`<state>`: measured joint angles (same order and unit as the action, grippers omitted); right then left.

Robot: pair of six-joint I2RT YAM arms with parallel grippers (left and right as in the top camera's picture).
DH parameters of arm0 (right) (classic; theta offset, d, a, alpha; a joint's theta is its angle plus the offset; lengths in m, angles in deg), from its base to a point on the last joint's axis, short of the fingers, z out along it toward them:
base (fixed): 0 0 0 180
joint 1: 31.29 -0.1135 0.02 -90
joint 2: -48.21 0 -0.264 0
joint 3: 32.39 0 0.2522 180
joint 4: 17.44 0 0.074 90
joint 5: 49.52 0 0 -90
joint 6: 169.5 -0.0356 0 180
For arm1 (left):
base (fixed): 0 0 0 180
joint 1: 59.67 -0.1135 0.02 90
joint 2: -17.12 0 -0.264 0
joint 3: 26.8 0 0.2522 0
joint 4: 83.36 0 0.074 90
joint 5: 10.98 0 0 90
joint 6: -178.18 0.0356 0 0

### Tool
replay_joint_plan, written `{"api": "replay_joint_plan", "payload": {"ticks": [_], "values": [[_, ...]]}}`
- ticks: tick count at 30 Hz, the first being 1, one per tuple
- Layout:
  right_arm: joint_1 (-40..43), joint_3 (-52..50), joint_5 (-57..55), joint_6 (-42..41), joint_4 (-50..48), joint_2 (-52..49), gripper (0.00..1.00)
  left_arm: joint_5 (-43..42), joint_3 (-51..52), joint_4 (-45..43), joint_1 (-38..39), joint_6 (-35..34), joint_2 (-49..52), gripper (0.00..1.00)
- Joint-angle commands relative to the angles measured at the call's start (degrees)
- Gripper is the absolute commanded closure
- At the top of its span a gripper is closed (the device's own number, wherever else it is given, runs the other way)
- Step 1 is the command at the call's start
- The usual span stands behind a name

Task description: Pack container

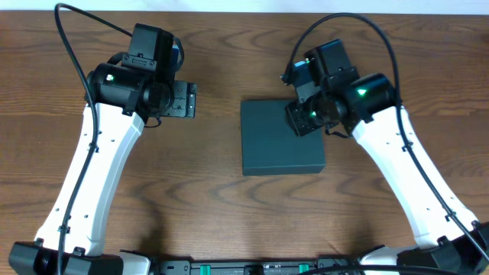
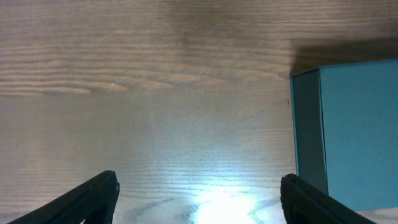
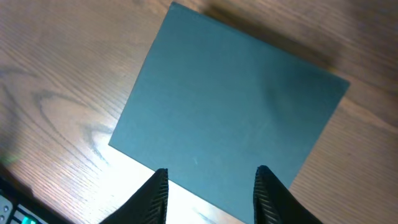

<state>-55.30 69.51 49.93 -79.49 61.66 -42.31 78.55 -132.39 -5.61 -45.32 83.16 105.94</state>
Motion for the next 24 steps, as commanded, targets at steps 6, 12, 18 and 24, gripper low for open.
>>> {"api": "replay_joint_plan", "payload": {"ticks": [6, 12, 18, 24], "values": [[-0.9, 0.0, -1.1, -0.2, 0.0, -8.9, 0.99, 1.6, 3.3, -0.3, -0.1, -1.5, -0.5, 0.29], [-0.9, 0.0, -1.1, 1.2, -0.6, -16.3, 0.99, 1.6, 5.9, -1.6, -0.1, -1.9, -0.5, 0.30], [-0.9, 0.0, -1.1, 1.4, -2.2, -20.7, 0.99, 1.6, 6.4, -1.9, -0.1, -2.1, -0.4, 0.30], [-0.9, 0.0, -1.0, 1.4, -3.0, -24.3, 0.99, 1.6, 6.4, -1.9, -0.1, -2.1, -0.4, 0.30]]}}
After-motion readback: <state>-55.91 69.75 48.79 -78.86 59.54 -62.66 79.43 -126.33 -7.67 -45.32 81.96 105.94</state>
